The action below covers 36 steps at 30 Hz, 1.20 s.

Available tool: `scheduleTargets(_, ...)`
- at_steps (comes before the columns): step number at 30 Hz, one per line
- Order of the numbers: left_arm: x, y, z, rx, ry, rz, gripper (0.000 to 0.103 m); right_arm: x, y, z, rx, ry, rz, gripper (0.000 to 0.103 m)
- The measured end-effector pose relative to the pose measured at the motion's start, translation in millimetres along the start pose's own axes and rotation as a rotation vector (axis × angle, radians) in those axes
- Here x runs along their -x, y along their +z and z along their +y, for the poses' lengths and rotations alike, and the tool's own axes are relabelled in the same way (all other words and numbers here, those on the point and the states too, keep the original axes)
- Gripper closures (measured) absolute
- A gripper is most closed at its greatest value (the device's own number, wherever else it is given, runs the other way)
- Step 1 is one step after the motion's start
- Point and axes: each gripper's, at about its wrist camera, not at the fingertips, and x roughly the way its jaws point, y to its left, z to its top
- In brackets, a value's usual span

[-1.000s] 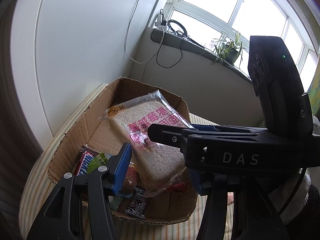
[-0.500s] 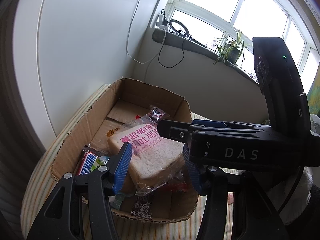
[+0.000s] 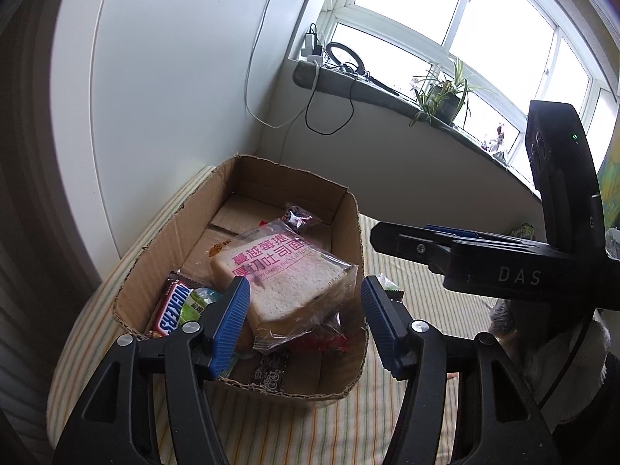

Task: Organize snacks
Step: 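Withdraw both open grippers from the box toward the remaining snacks, then close left gripper on the green packet while right gripper closes on the pink packet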

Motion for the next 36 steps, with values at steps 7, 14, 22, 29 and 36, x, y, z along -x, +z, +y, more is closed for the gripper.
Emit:
scheduleTargets(7,4.7,-6.4,-14.2,-0.015,-0.02,-0.004,0.044,31.3,-34.4,-43.4,-0.019,-0.063,-0.021,0.016)
scheduleTargets(14,0.9,-23.7,-34.6,-0.05,-0.051,0.026,0.044,39.2,-78.8,-69.6,0.023,-0.063,0.015,0.016)
scheduleTargets(22,-12.5,-43.6,-67.1,-0.109,-0.101,0.095,0.065,18.9,-118.6,-57.4,0.217,0.023,0.132,0.038)
scheduleTargets(29,-32.6,-59.6,-91.0,-0.144,-0.141,0.184,0.075,5.5,-132.4,-55.6,0.297,0.034,0.168,0.049)
scheduleTargets(36,-57.0,-68.3,-105.2,-0.167,-0.135,0.255,0.076,-2.3,-133.5,-54.7,0.322,0.038,0.161,0.054)
